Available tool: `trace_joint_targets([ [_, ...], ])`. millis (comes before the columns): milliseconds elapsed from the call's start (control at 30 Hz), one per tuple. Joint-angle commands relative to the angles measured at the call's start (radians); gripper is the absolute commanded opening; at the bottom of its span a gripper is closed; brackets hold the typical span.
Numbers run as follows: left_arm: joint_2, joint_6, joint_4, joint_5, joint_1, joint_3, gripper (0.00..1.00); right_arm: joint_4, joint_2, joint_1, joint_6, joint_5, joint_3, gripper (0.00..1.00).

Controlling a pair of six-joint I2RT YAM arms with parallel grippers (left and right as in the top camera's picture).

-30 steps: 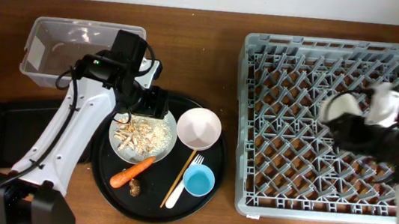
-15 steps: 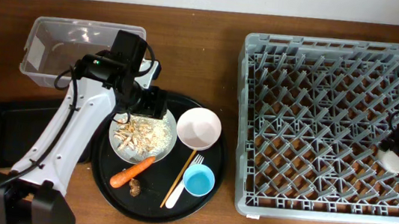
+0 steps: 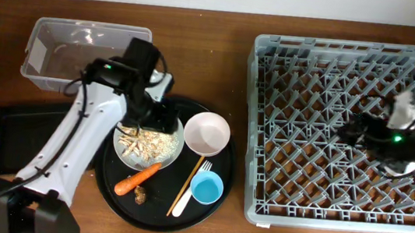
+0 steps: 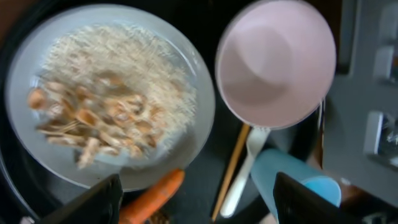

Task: Sort waste into correct bins and load items into the dishwasher rack
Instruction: 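Grasp the blue cup with the left gripper and lift it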

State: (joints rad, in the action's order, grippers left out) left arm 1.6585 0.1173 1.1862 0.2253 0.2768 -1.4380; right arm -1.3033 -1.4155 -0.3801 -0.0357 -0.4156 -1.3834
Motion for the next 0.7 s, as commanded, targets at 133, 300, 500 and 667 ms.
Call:
trace_joint_targets([
  [133, -0.023, 0.072, 0.064, 0.025, 0.246, 0.163, 0.77, -0.044, 0.013, 0.198, -0.047, 0.080, -0.013, 0.99],
  [300, -0.023, 0.141, -0.048, 0.022, 0.359, 0.299, 0.70, -0.044, 0.012, 0.198, -0.047, 0.080, -0.013, 0.99],
  [500, -0.023, 0.159, -0.200, 0.021, 0.379, 0.341, 0.09, -0.044, 0.012, 0.198, -0.047, 0.080, -0.013, 0.99],
  [667, -0.078, 0.106, -0.096, 0.022, 0.262, 0.188, 0.00, -0.044, 0.012, 0.198, -0.047, 0.103, -0.013, 0.99],
])
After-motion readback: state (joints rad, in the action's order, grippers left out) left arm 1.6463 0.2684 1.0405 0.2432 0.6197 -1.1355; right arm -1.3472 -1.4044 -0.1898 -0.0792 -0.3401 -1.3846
